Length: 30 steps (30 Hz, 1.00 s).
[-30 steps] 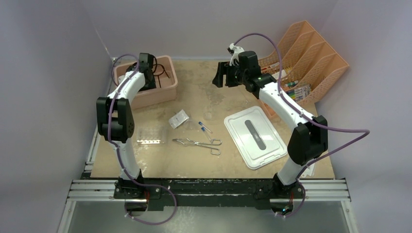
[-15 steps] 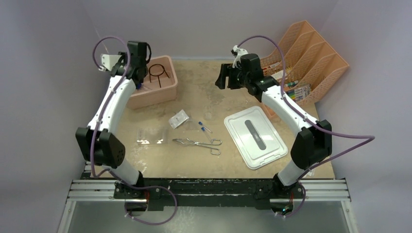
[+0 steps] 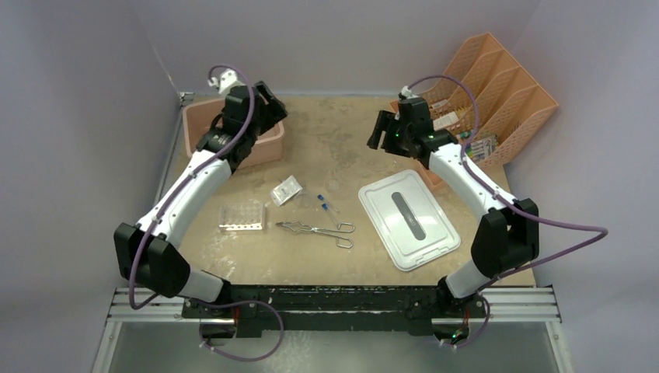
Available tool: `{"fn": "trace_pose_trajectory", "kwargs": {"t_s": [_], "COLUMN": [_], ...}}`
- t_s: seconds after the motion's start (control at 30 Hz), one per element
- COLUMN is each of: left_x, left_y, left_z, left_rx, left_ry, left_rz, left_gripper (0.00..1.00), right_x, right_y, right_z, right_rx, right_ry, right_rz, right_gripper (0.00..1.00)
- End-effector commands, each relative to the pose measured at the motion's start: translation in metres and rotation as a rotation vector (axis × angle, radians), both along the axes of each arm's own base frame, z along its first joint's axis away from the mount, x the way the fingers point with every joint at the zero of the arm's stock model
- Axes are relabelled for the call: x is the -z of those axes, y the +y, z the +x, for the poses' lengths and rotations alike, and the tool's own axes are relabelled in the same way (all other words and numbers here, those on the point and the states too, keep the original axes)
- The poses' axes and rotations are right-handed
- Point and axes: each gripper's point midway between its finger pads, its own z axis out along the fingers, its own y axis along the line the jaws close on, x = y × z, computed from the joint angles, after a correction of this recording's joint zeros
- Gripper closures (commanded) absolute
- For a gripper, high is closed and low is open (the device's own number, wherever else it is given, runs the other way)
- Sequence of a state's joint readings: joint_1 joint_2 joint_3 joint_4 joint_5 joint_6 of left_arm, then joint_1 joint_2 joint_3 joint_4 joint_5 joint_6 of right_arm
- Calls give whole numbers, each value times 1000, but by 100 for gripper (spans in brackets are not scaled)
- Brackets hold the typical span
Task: Organize the chemistry lab equipment
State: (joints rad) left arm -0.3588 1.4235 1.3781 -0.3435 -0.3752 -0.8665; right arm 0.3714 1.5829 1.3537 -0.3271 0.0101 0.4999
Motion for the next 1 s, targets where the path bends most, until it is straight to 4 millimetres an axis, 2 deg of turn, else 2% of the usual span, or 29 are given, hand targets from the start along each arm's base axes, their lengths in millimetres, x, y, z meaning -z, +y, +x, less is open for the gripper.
{"fn": "trace_pose_trajectory", "kwargs": {"t_s": [0.0, 0.17, 0.27, 0.37, 0.63, 0.83, 0.97], "left_x": [12, 66, 96, 116, 157, 185, 197], "left_y": [-71, -134, -157, -171, -182, -192, -193], "left_z": [-6, -29, -36, -41, -46, -53, -49], "left_rx": [394, 675, 769, 799, 867, 958, 939], "left_ry": [-16, 52, 111, 163, 246, 306, 323], "left_rz": [205, 439, 520, 581, 671, 670, 672], "left_gripper": [25, 24, 24, 20, 18, 18, 18], "right_x": [-6, -1, 1, 2, 5, 7, 9], "right_y": [-42, -64, -71, -77, -87, -84, -83], "right_z": [-6, -13, -16, -18, -21, -19, -18], "right_rx": [187, 269, 297, 318, 358, 355, 352], "right_ry": [15, 18, 20, 21, 22, 33, 41], "right_rz": [28, 36, 39, 34, 30, 44, 47], "right_gripper": [27, 27, 28, 28, 28, 29, 29]}}
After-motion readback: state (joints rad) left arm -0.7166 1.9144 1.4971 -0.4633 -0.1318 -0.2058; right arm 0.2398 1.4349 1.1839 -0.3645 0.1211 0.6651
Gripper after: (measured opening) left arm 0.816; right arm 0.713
